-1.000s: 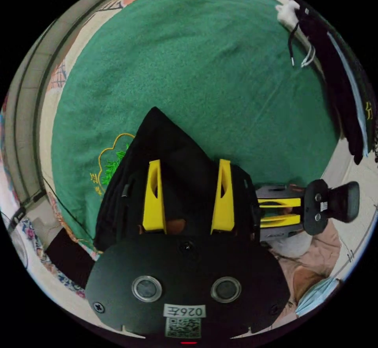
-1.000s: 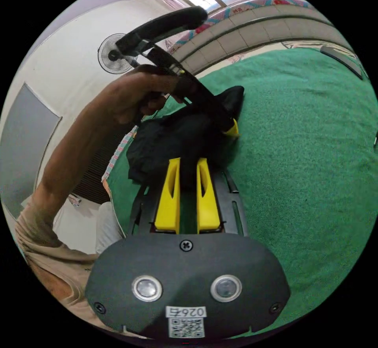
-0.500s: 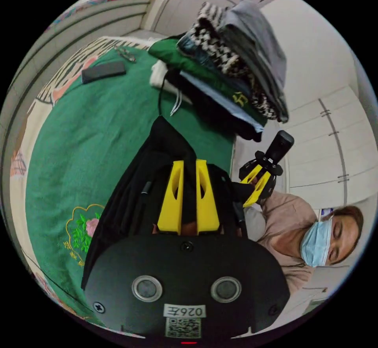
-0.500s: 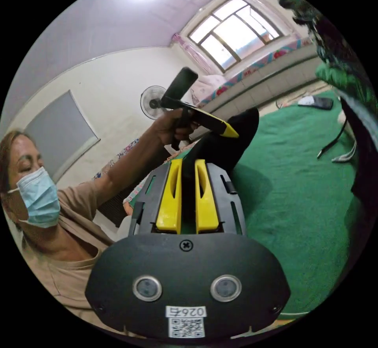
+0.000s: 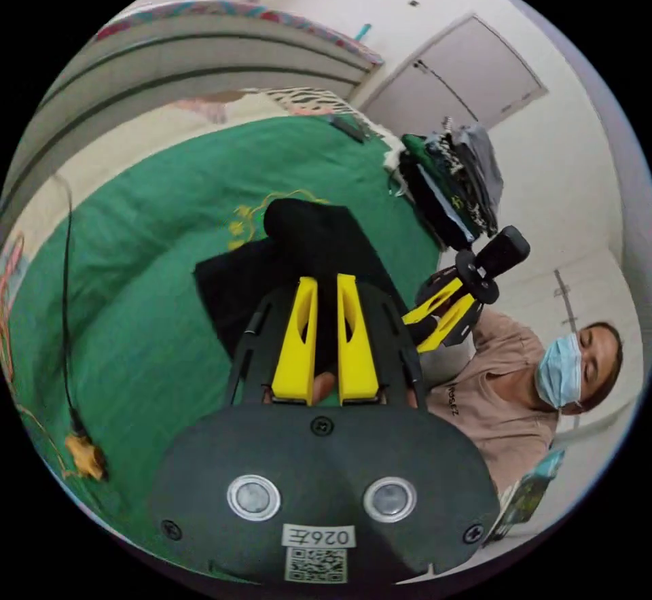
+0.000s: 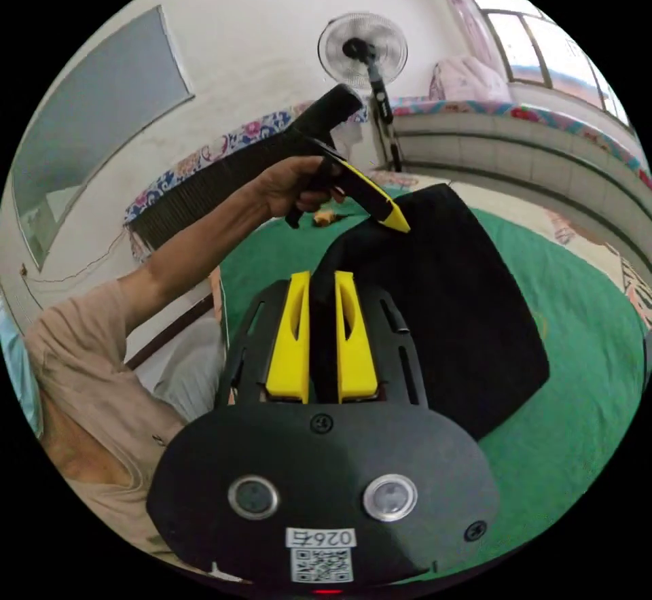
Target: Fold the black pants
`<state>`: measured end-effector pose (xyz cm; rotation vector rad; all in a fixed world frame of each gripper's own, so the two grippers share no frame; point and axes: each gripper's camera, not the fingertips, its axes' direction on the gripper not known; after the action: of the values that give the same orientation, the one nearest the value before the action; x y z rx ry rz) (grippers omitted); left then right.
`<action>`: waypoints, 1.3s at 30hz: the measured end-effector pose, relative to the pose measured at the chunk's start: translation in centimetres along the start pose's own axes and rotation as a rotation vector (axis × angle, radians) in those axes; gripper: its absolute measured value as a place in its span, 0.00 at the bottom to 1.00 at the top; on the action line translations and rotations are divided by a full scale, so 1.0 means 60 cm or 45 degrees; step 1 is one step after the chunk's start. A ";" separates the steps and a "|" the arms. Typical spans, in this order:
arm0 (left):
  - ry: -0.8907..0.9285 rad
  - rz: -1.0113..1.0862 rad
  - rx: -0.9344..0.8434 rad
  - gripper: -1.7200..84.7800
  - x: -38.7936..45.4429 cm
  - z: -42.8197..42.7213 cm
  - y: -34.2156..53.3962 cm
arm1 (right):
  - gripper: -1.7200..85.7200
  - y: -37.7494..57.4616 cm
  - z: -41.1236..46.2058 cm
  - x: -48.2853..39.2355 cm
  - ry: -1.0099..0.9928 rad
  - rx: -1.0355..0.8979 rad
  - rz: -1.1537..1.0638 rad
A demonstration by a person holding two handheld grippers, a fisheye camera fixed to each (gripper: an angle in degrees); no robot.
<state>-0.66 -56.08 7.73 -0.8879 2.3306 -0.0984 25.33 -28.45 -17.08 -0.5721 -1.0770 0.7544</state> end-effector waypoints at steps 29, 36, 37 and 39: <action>-0.615 -0.011 0.526 0.01 -0.003 -0.004 0.319 | 0.01 0.235 -0.065 0.082 0.366 -0.034 0.252; -0.461 -0.105 0.456 0.17 -0.058 0.023 0.336 | 0.11 0.348 -0.174 0.178 0.125 0.198 0.756; -0.310 -0.125 0.407 0.20 -0.080 0.043 0.326 | 0.13 0.355 -0.174 0.189 0.051 0.206 0.800; -0.108 -0.128 0.390 0.24 -0.103 0.073 0.310 | 0.13 0.368 -0.166 0.215 -0.160 0.226 0.888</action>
<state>-5.24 -37.28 2.34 -0.8356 2.1186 -0.4391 32.28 -5.17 -29.80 -0.7632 -0.9072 1.4946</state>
